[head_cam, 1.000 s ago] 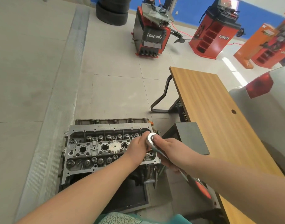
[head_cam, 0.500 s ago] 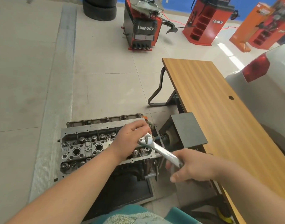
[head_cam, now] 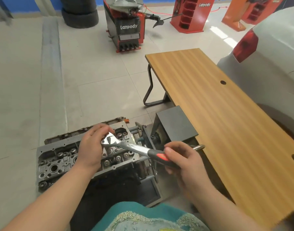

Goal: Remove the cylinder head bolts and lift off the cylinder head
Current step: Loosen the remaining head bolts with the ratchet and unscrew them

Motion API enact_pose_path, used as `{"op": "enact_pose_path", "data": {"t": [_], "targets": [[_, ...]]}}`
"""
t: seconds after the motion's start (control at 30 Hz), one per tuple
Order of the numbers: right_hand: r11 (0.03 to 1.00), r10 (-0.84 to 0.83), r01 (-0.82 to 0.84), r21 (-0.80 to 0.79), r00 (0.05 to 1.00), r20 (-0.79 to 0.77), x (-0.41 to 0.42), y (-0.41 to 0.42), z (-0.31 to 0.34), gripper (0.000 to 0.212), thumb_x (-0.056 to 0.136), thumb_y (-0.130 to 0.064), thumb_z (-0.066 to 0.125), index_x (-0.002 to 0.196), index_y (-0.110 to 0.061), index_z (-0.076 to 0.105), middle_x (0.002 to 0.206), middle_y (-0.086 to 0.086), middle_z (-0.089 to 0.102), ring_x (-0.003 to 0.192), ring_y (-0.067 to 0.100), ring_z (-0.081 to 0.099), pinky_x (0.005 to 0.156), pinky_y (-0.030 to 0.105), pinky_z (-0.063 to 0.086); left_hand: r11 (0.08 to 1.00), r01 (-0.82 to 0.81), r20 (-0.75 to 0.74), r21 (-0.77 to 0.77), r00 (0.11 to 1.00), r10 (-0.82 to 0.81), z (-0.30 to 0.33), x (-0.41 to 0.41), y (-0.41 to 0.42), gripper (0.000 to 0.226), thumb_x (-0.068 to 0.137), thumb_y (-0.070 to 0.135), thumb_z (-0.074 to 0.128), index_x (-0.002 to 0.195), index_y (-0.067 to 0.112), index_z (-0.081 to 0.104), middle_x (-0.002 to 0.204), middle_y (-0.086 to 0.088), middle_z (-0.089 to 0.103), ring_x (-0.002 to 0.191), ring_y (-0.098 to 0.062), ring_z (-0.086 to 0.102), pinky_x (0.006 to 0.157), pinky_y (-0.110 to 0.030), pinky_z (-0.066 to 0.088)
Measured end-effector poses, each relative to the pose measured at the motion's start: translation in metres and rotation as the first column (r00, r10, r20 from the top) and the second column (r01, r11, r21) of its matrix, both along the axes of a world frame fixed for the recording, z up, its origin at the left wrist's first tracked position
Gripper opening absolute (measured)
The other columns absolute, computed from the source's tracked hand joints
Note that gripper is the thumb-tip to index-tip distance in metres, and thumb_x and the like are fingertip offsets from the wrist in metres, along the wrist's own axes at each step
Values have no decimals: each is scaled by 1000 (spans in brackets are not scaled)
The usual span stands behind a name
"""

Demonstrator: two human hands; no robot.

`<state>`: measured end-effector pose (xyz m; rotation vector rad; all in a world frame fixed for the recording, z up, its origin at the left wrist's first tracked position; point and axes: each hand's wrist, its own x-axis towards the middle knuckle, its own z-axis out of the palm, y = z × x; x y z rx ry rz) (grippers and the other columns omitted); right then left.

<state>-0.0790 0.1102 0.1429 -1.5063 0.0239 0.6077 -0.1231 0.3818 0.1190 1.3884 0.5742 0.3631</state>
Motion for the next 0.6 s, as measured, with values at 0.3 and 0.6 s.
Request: {"op": "enact_pose_path", "data": {"t": [0.3, 0.6], "targets": [[964, -262, 248, 93, 946, 192, -8, 30, -7, 29, 91, -46, 62, 80, -21, 72, 76, 0, 66, 80, 17, 69, 63, 29, 59, 975, -204, 45, 88, 979, 200, -5, 2, -14, 35, 96, -9, 50, 72, 8, 69, 72, 12, 60, 65, -1, 55, 56, -15, 42], [974, -225, 214, 68, 916, 332, 7, 24, -15, 29, 98, -32, 61, 74, -18, 69, 68, 2, 62, 70, 20, 63, 61, 33, 58, 919, -193, -50, 343, 974, 223, 4, -3, -35, 23, 98, -23, 44, 102, -20, 66, 87, 8, 54, 75, 17, 57, 71, -2, 42]]}}
